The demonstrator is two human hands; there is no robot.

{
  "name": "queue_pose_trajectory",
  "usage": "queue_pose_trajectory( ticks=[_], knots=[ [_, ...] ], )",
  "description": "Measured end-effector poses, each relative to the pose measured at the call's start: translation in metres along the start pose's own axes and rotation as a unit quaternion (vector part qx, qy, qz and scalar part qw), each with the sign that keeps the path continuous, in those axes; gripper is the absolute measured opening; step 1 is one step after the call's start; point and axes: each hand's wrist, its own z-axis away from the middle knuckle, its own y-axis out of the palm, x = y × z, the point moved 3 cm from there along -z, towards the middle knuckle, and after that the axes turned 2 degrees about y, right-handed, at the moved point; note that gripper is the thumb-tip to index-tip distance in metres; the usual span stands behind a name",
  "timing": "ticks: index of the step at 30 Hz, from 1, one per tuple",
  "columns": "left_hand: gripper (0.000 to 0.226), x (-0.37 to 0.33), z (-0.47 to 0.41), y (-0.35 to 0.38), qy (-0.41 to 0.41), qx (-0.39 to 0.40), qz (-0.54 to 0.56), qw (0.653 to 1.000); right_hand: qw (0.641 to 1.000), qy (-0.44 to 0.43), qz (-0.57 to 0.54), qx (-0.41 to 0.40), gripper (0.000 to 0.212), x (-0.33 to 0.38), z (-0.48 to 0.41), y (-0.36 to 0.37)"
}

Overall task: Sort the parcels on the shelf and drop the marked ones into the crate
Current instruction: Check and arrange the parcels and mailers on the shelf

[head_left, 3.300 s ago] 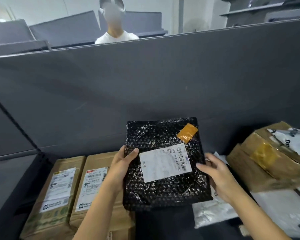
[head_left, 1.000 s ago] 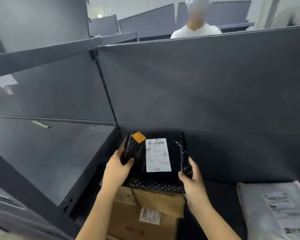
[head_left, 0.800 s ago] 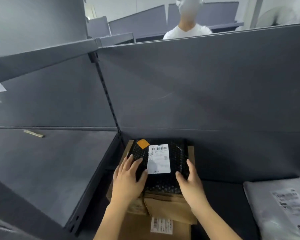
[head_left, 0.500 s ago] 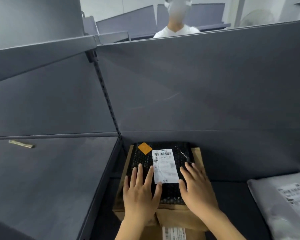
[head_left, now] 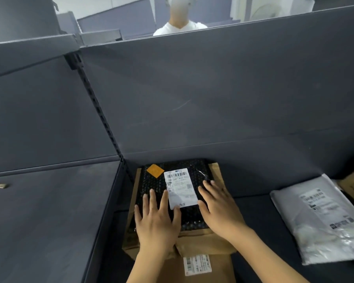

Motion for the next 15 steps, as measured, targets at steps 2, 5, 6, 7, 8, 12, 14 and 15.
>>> queue_pose_trajectory(
  ticks=[2,5,6,7,8,12,14,15],
  knots=[
    [0.063,-0.012,-0.003,-0.003,-0.004,0.0,0.03,1.0,0.999,0.007,-0.033,0.012,0.057,-0.006,0.004,-0.005],
    [0.082,-0.054,-0.003,-0.008,0.035,-0.012,0.051,0.998,0.997,0.032,-0.068,-0.006,0.059,-0.031,0.016,-0.014],
    [0.09,-0.072,-0.003,-0.008,0.052,-0.014,0.063,0.997,0.997,0.044,-0.064,-0.01,0.062,-0.045,0.02,-0.016],
    [0.094,-0.092,-0.002,-0.007,0.074,-0.015,0.073,0.995,0.997,0.061,-0.056,-0.013,0.07,-0.063,0.024,-0.018],
    [0.094,-0.113,0.0,-0.005,0.099,-0.015,0.083,0.991,0.995,0.082,-0.046,-0.016,0.078,-0.082,0.029,-0.022],
    [0.085,-0.197,0.014,0.014,0.2,-0.012,0.117,0.973,0.977,0.213,-0.019,-0.005,0.063,-0.168,0.057,-0.036],
    [0.087,-0.233,0.02,0.03,0.23,0.017,0.108,0.967,0.965,0.262,-0.016,-0.015,0.061,-0.209,0.075,-0.042],
    [0.09,-0.249,0.023,0.04,0.238,0.039,0.098,0.966,0.958,0.286,-0.012,-0.014,0.061,-0.228,0.084,-0.045]
  ],
)
